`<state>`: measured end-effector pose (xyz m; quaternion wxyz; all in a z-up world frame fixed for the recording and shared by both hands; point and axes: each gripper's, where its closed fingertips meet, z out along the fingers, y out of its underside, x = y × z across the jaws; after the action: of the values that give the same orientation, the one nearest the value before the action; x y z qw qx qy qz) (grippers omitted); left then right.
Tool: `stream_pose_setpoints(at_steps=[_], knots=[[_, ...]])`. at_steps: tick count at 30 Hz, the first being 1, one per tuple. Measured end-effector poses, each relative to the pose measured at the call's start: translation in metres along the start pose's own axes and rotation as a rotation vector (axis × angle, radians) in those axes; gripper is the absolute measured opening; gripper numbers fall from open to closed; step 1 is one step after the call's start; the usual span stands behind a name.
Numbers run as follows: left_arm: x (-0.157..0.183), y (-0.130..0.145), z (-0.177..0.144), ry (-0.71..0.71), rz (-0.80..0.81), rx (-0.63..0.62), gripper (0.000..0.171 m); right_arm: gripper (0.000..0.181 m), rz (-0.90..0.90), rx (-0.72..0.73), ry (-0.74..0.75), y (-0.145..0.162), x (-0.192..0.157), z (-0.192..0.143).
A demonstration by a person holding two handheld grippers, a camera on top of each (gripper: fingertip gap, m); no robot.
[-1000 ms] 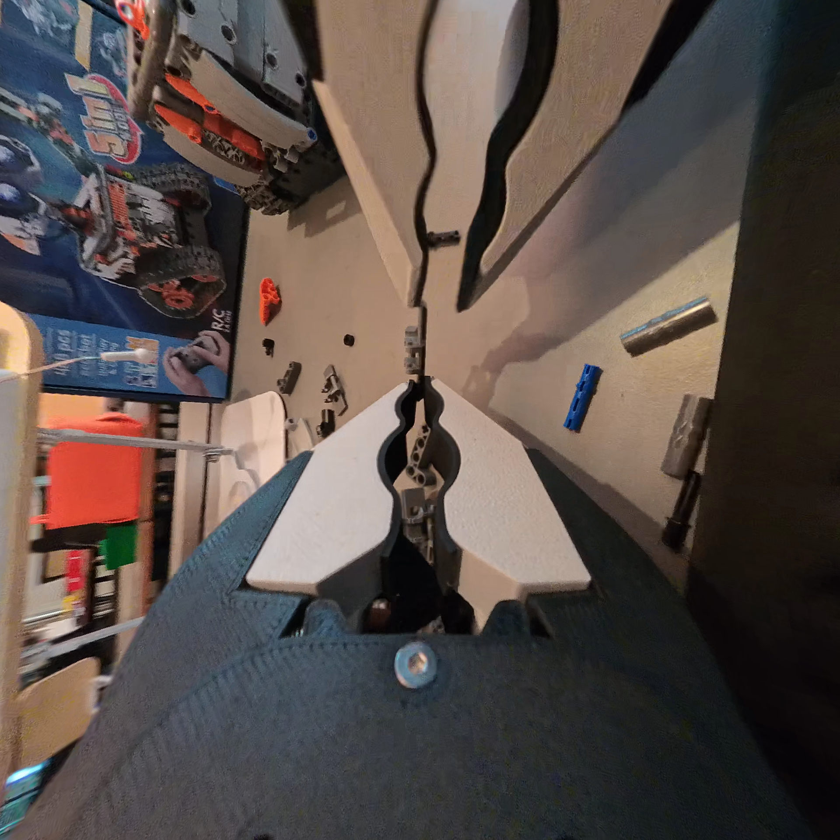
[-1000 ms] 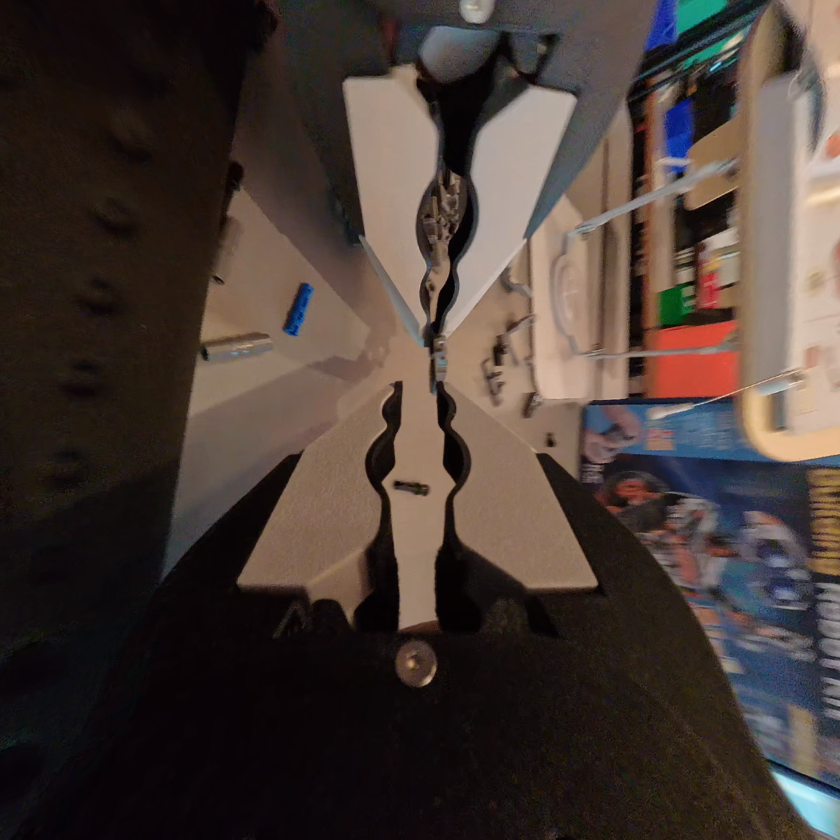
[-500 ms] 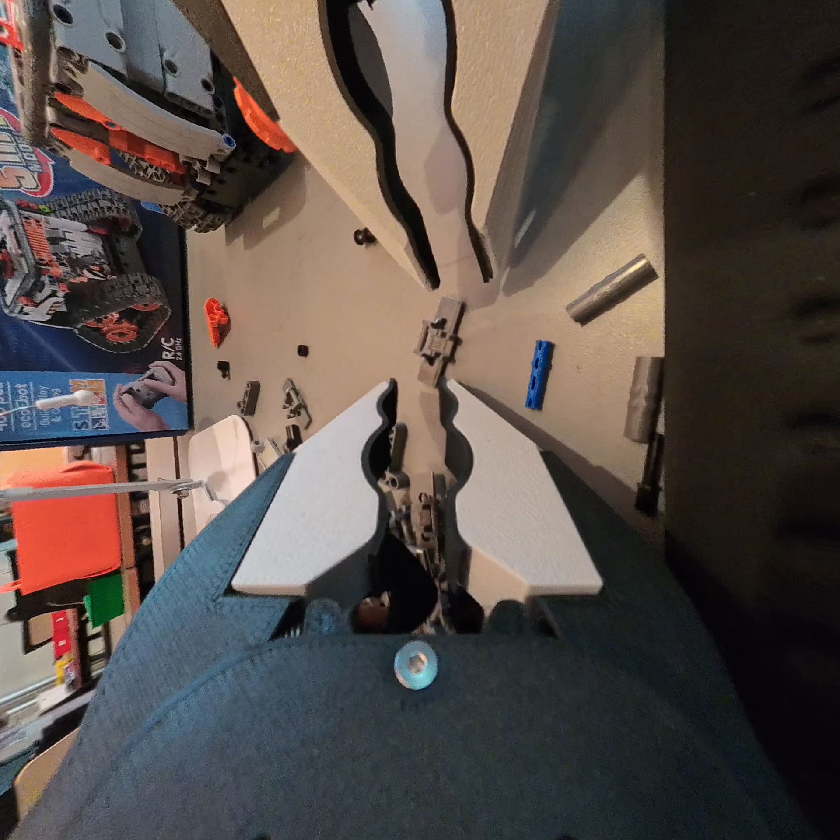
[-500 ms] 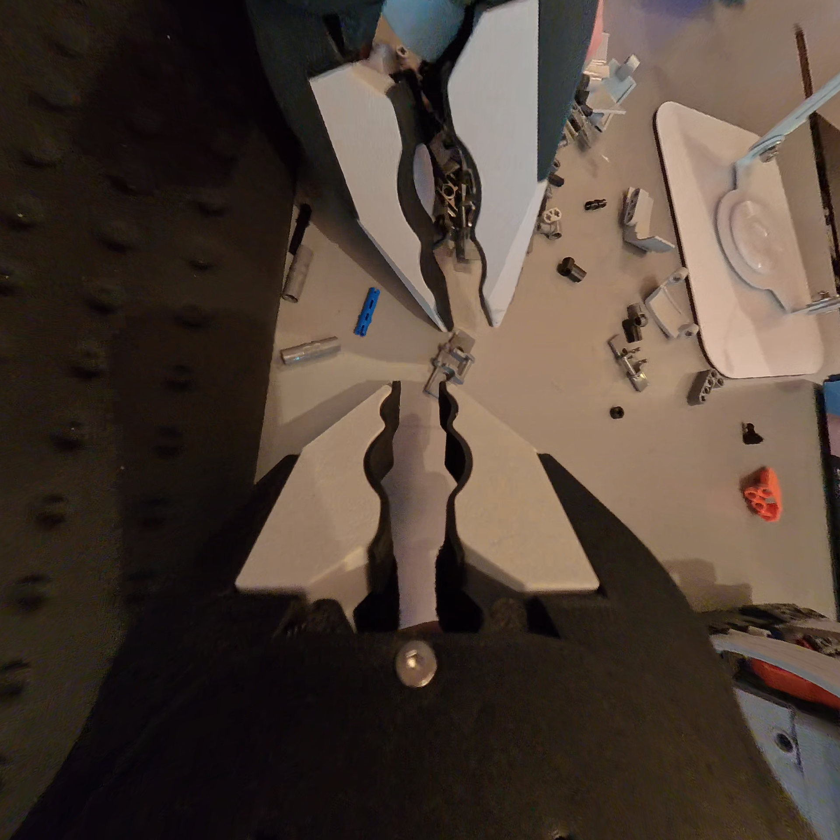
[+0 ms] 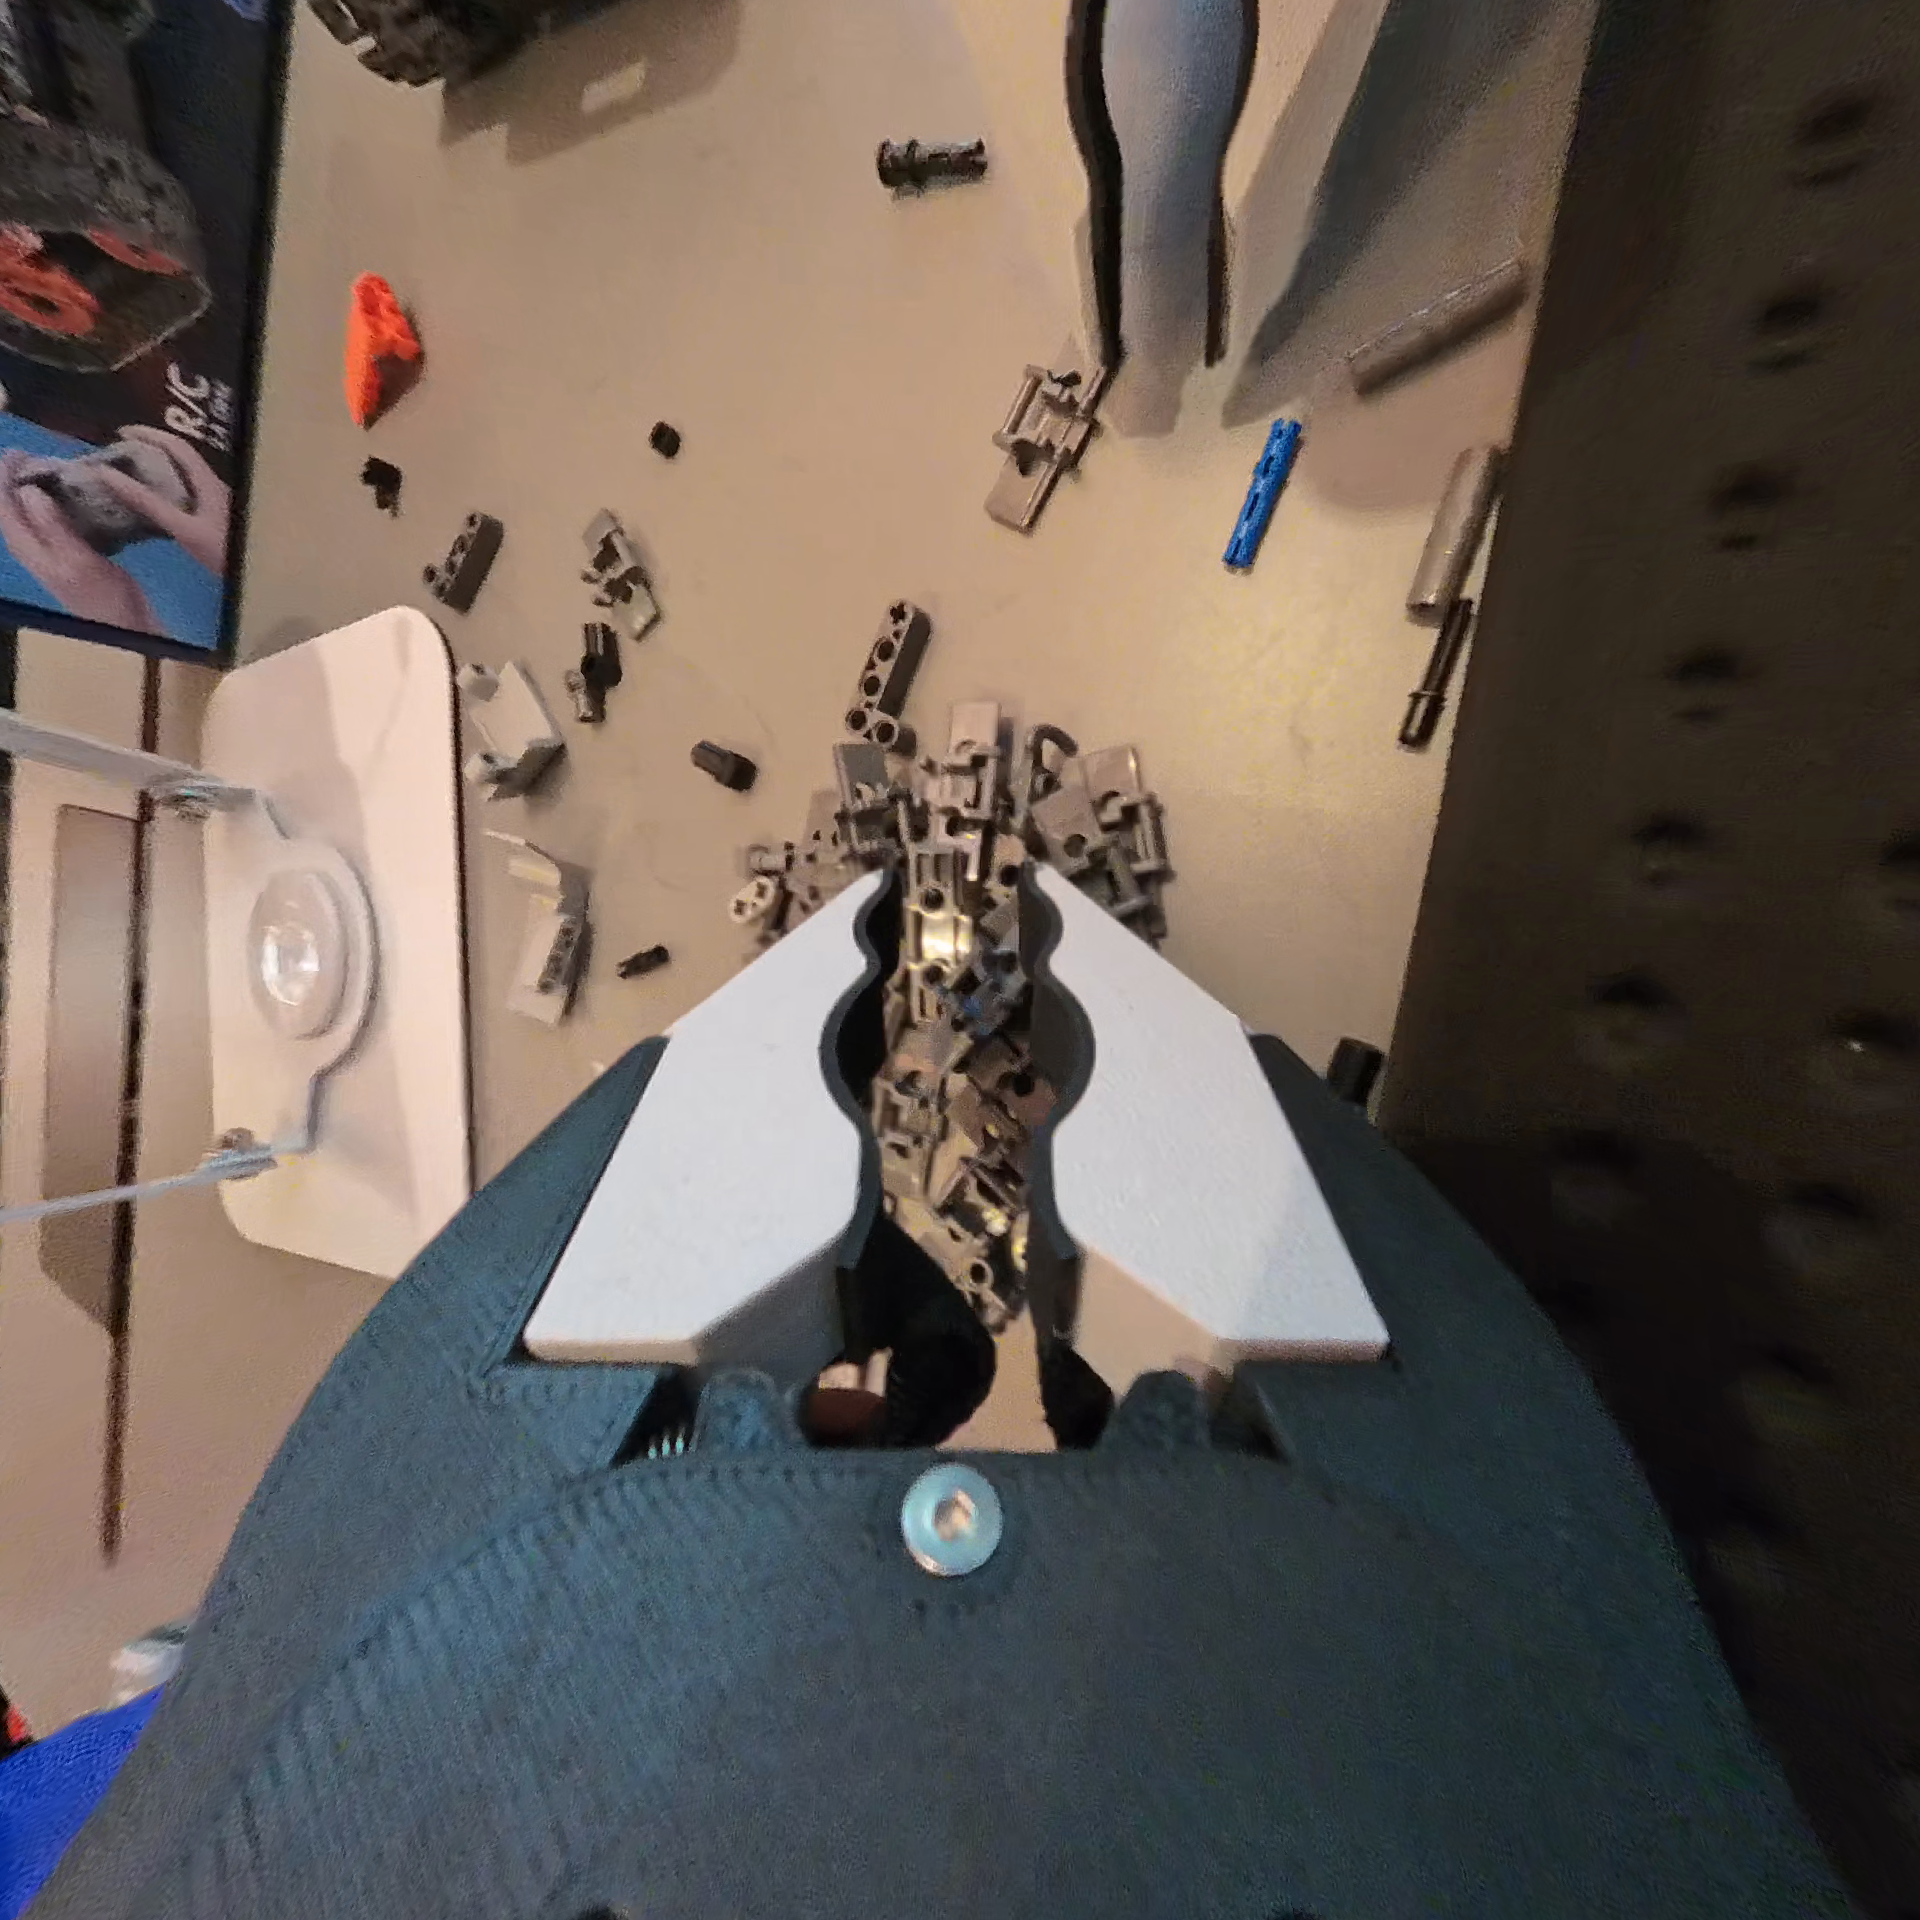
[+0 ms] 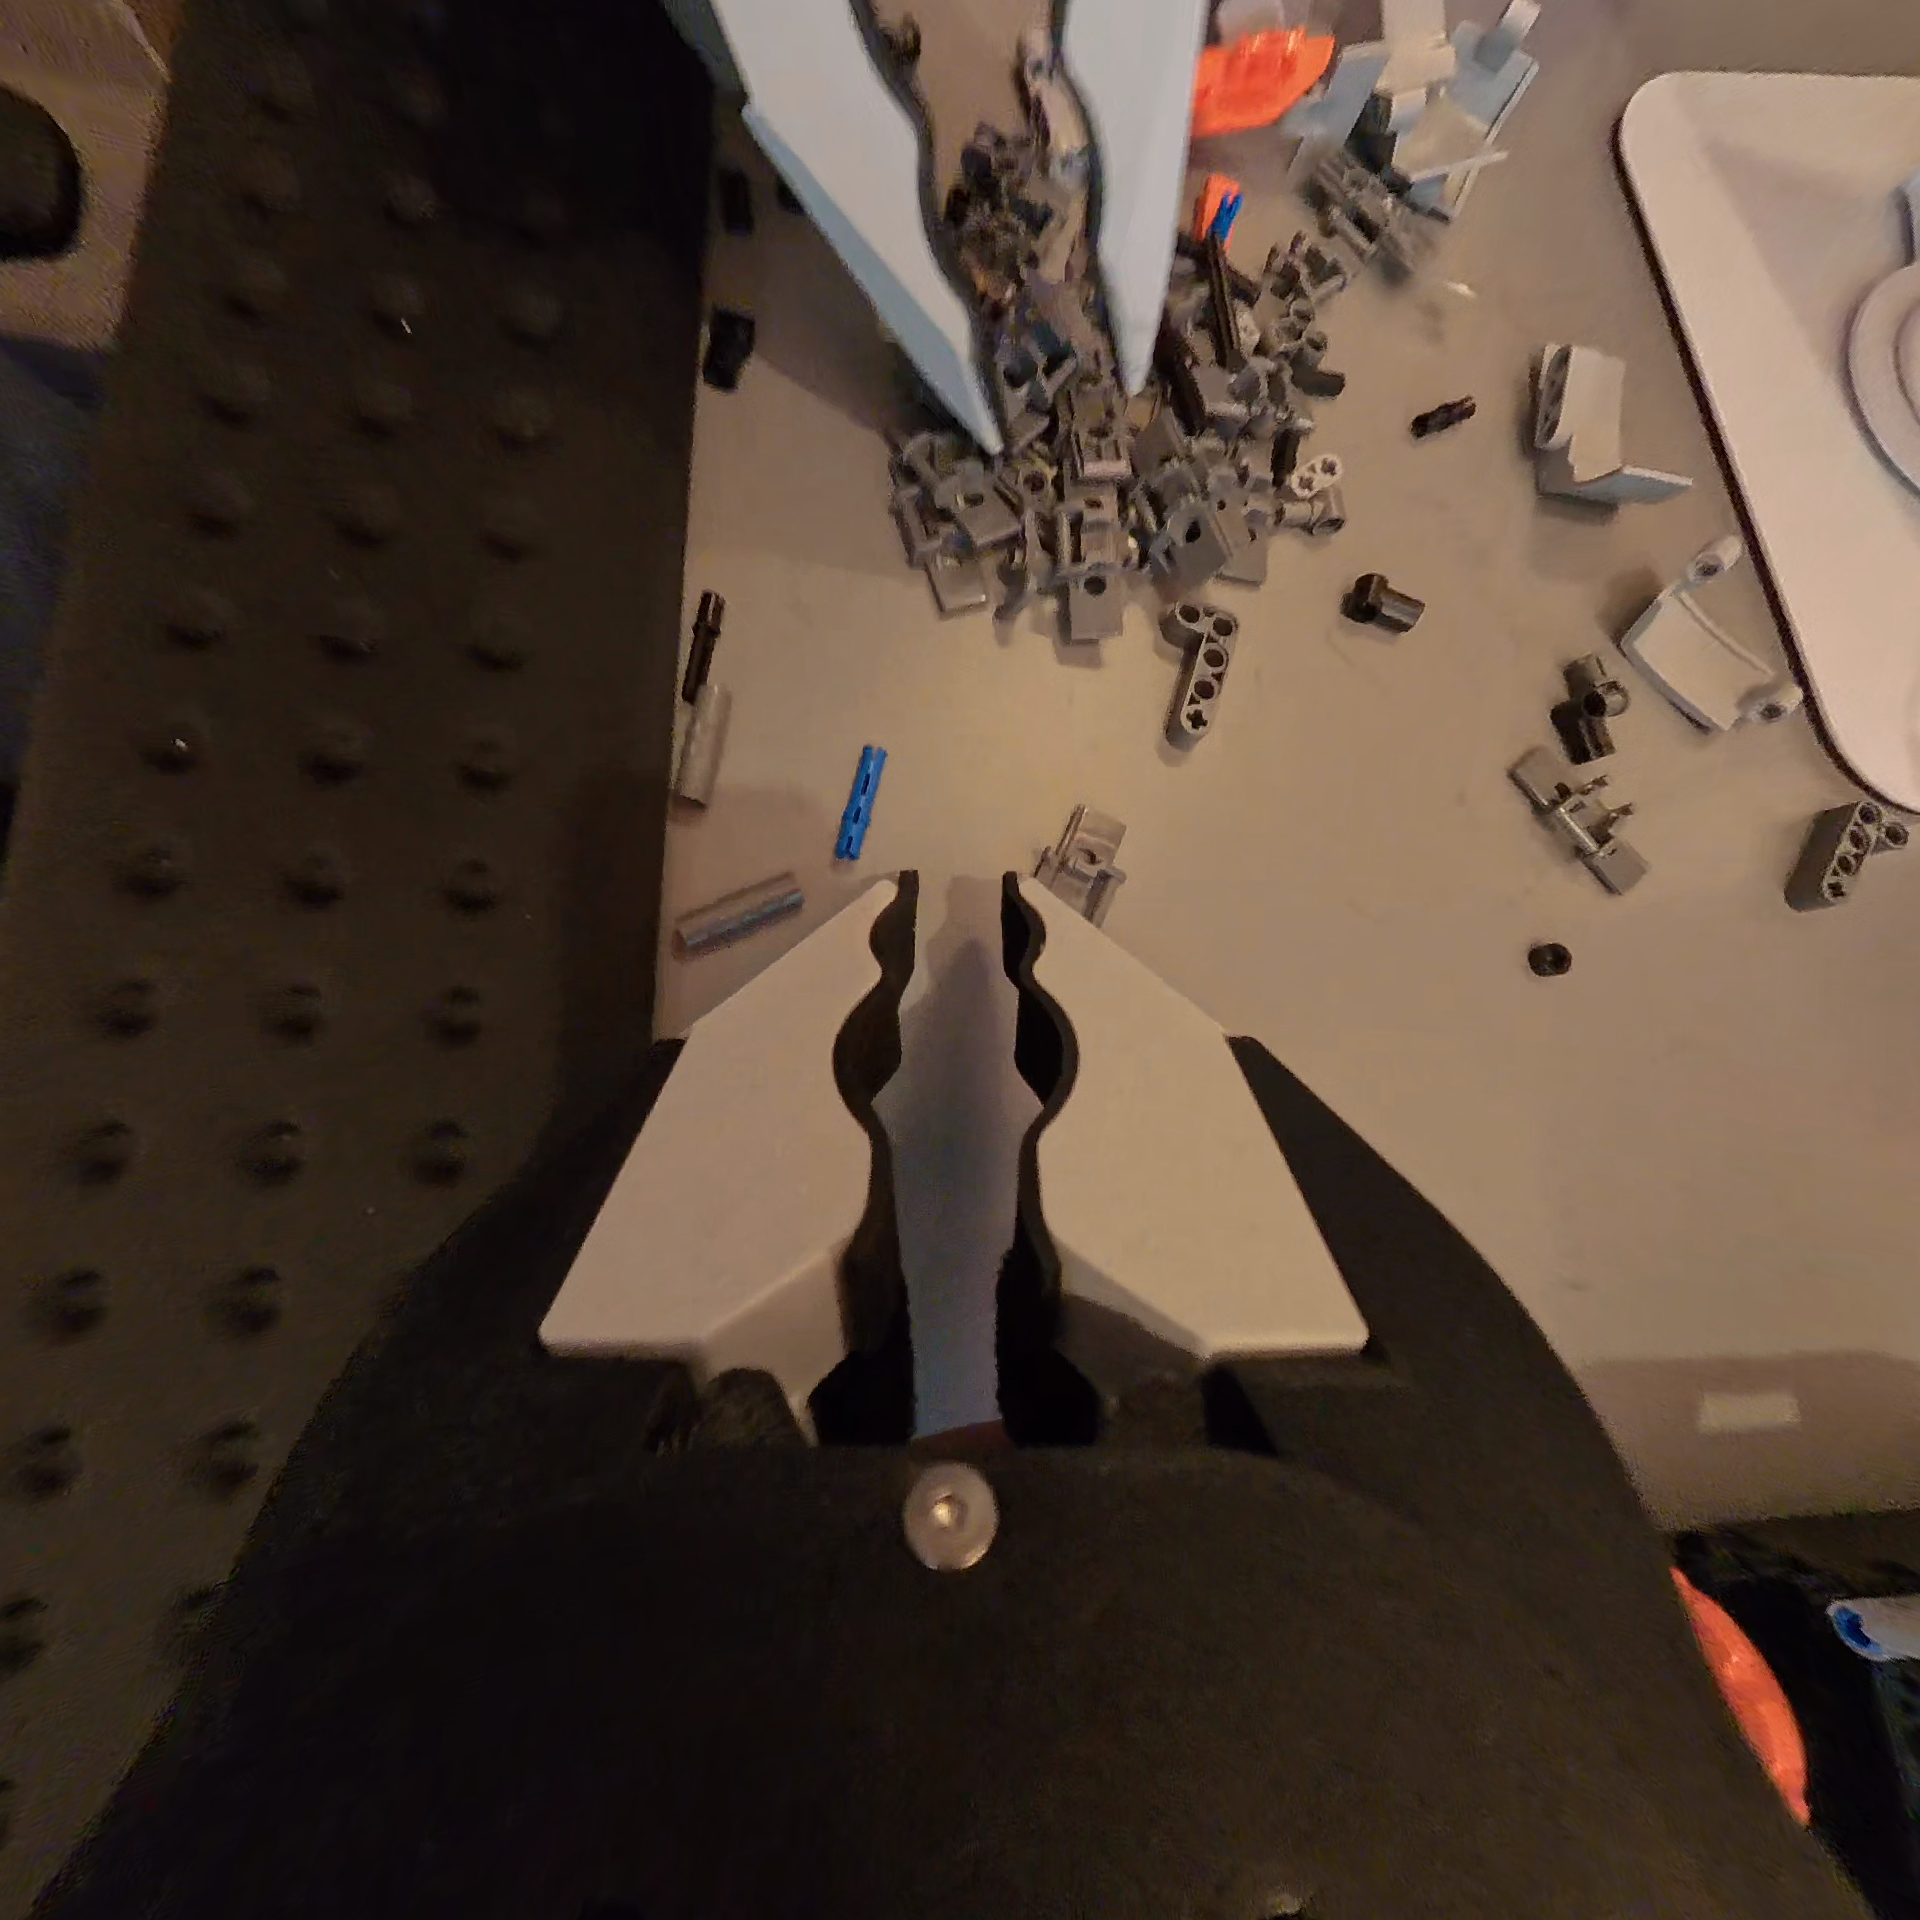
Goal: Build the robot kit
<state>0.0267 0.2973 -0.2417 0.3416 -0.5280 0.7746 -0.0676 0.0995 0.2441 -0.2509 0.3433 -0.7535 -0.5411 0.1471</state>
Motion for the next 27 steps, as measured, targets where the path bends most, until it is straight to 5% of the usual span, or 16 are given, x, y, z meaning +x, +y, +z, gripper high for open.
stream_pose_setpoints(at_steps=[7, 16, 27], knots=[[-0.001, 0.011, -0.001, -0.021, -0.058, -0.015, 0.024, 0.012, 0.017, -0.067, 0.070, 0.012, 0.015, 0.003], [0.001, 0.011, 0.003, -0.020, -0.037, -0.024, 0.015, 0.019, 0.038, 0.039, 0.032, -0.011, 0.009, -0.002], [0.001, -0.004, 0.017, -0.051, 0.030, -0.007, 0.008, 0.022, -0.004, 0.000, 0.033, -0.037, 0.016, 0.035]])
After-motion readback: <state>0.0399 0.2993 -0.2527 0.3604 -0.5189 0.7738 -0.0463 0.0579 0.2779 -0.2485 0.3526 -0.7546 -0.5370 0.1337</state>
